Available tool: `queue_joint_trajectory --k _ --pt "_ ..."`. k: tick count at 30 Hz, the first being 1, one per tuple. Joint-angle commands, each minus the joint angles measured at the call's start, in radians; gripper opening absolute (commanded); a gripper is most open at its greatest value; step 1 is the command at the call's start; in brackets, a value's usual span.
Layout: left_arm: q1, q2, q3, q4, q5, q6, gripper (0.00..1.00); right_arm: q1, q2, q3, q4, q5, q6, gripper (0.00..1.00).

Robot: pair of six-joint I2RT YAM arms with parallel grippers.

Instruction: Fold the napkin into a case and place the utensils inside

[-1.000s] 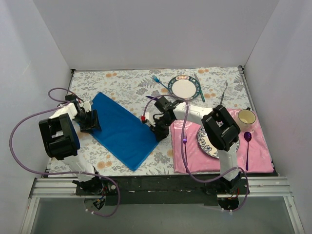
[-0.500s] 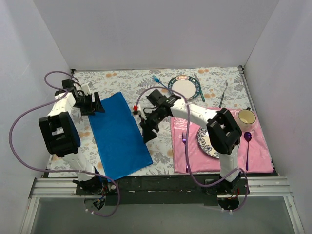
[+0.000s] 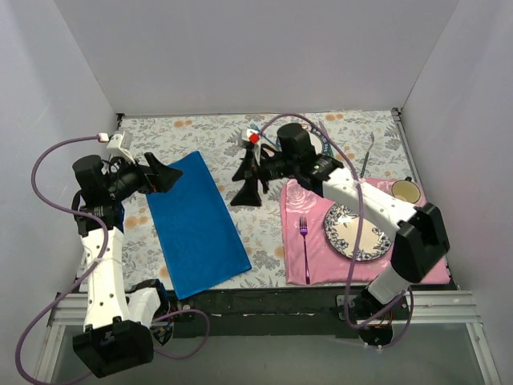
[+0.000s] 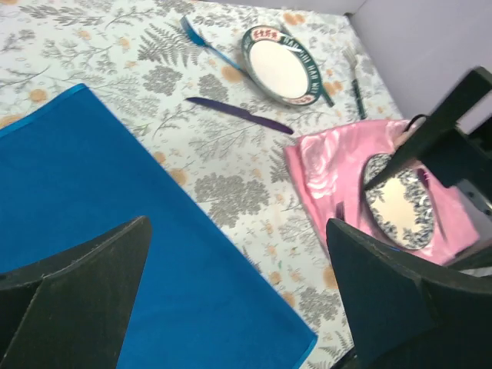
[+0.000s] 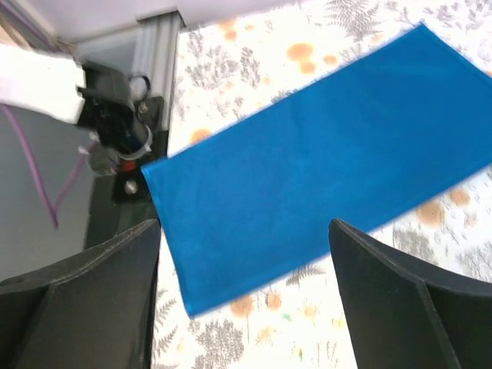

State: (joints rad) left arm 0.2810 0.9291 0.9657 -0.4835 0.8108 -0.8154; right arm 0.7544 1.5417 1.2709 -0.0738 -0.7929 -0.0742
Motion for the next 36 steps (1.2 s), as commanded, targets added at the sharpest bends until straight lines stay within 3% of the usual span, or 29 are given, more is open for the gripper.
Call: queue_joint_trajectory --k 1,4,7,9,14,19,25,26,30,33,36 --pt "-0.002 0.082 -0.076 0.125 0.077 -0.247 0.98 -0.015 0.240 0.227 -0.019 -0.153 0.186 0.96" --pt "0.000 0.128 -0.160 0.172 0.074 -0.329 0.98 -0.001 0.330 0.224 0.052 -0.209 0.249 0.94" --pt "0.000 0.158 -0.157 0.126 -0.014 -0.279 0.98 0.006 0.357 0.174 0.176 -0.192 0.229 0.91" --pt "0.000 0.259 -0.137 0.030 -0.012 -0.203 0.98 0.008 0.432 0.235 0.140 -0.218 0.190 0.87" --pt "-0.002 0.376 -0.122 -0.010 0.011 -0.125 0.98 0.008 0.566 0.346 0.003 -0.275 0.159 0.84" --pt "-0.002 0.517 -0.081 -0.046 0.062 -0.082 0.98 0.040 0.549 0.223 0.037 -0.305 0.209 0.84" --pt "-0.002 0.605 0.011 -0.047 0.016 -0.007 0.98 0.066 0.534 0.072 0.058 -0.307 0.220 0.82" --pt "-0.002 0.625 0.037 -0.052 0.004 0.005 0.98 0.065 0.543 0.064 0.048 -0.304 0.206 0.80" --pt "-0.002 0.665 0.139 -0.093 -0.068 0.084 0.98 0.062 0.572 0.056 -0.038 -0.302 0.154 0.55" --pt "-0.002 0.671 0.157 -0.096 -0.062 0.110 0.98 0.056 0.597 0.074 -0.064 -0.299 0.154 0.45" --pt "-0.012 0.674 0.137 -0.101 -0.027 0.114 0.88 0.057 0.623 0.108 -0.132 -0.301 0.126 0.42"
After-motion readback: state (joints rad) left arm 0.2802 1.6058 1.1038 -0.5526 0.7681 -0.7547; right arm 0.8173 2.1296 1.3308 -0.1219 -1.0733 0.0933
